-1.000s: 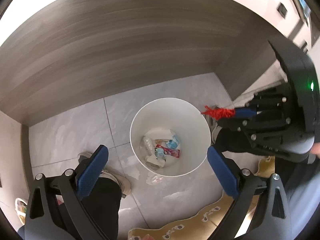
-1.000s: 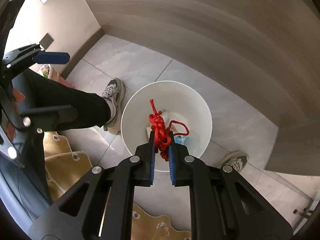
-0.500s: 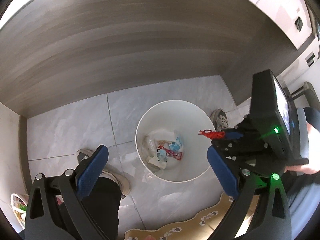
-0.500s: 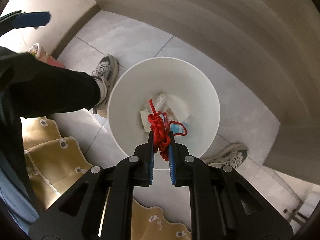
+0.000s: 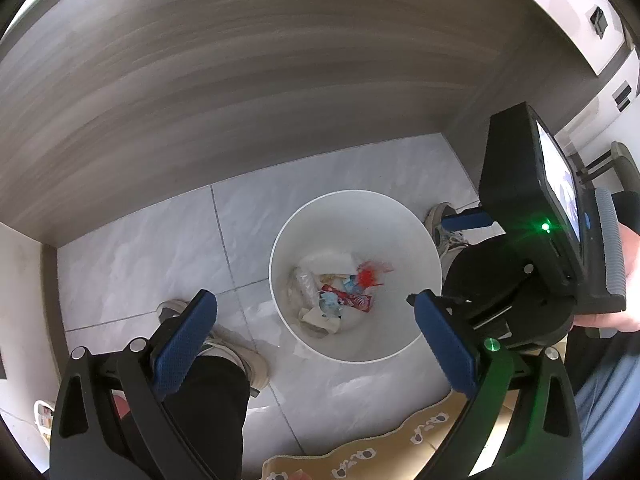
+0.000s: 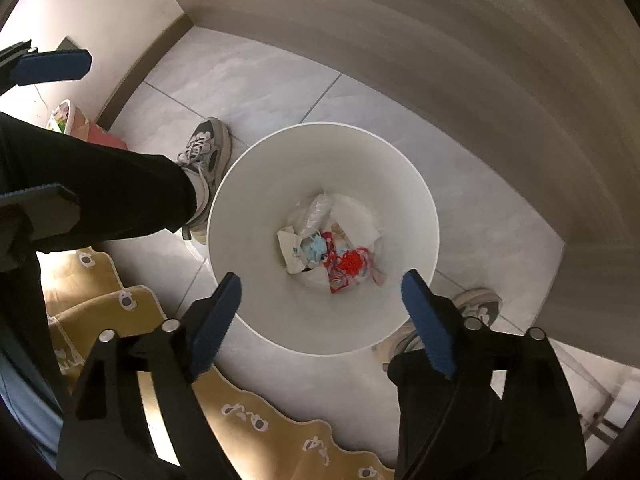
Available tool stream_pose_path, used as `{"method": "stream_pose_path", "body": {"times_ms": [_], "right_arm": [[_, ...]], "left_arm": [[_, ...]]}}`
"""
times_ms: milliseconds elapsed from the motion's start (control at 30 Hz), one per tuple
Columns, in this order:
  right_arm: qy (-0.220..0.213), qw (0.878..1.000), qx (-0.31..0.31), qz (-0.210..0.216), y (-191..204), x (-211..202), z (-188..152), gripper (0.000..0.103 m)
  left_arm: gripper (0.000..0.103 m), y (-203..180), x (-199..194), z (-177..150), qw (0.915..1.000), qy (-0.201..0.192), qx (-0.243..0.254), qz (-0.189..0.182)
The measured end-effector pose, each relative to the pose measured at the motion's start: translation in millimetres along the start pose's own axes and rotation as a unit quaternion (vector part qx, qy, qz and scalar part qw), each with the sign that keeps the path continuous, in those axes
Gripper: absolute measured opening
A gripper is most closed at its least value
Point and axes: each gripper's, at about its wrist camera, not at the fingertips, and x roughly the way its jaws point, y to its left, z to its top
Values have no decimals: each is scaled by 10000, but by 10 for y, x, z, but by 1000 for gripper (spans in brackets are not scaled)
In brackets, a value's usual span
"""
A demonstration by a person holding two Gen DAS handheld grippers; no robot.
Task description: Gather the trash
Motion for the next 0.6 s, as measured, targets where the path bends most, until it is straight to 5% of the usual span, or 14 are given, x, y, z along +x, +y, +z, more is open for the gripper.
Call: {"method": "stream_pose_path", "body": {"times_ms": [267, 600], "right_arm": [[-399, 9988, 1, -277, 104, -279, -77, 98], [-1050, 9924, 181, -624, 8, -877, -312, 98]], "left_arm": [[97, -16, -81, -46, 9998, -194, -82, 32], [97, -179, -367, -179, 9986, -491, 126, -120]]}}
